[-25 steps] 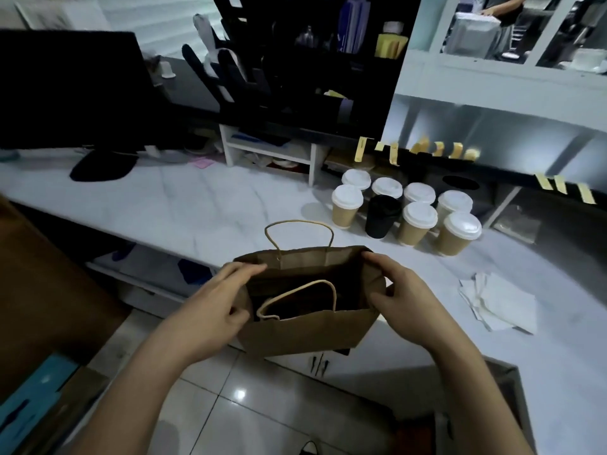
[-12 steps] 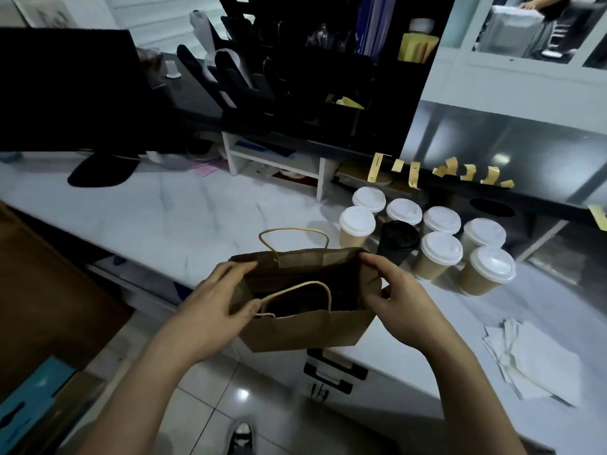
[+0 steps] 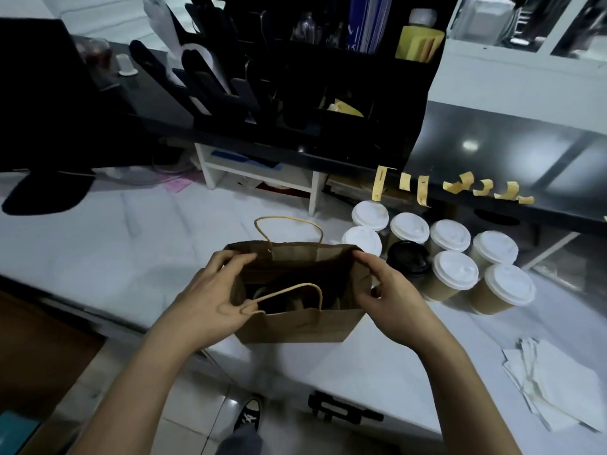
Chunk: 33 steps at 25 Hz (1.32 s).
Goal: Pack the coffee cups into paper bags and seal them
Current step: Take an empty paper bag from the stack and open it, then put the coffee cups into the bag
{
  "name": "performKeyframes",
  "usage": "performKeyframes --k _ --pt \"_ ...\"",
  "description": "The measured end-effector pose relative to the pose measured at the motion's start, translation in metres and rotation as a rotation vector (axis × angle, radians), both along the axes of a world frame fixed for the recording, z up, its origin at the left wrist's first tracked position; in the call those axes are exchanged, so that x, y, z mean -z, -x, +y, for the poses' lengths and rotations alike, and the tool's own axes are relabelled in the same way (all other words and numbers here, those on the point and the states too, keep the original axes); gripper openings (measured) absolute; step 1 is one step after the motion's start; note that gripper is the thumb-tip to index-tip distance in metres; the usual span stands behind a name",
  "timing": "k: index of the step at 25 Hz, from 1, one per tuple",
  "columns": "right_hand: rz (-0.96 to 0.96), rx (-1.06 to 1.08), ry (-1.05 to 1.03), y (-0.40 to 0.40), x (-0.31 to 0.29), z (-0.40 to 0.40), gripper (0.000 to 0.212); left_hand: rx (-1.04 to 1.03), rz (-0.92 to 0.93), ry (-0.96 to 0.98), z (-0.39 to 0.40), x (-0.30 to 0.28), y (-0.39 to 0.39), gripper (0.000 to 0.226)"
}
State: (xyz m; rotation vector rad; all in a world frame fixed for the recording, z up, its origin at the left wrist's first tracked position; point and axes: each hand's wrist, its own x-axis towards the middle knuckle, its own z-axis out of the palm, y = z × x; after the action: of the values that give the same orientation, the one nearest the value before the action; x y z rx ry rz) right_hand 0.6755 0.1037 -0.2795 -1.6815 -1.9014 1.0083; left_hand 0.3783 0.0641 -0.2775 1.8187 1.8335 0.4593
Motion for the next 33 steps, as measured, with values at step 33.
performKeyframes --k 33 --pt "-0.001 0.261 -0.005 0.089 -0.014 0.069 0.041 0.339 -0.068 0.023 0.132 0.004 0.086 0.108"
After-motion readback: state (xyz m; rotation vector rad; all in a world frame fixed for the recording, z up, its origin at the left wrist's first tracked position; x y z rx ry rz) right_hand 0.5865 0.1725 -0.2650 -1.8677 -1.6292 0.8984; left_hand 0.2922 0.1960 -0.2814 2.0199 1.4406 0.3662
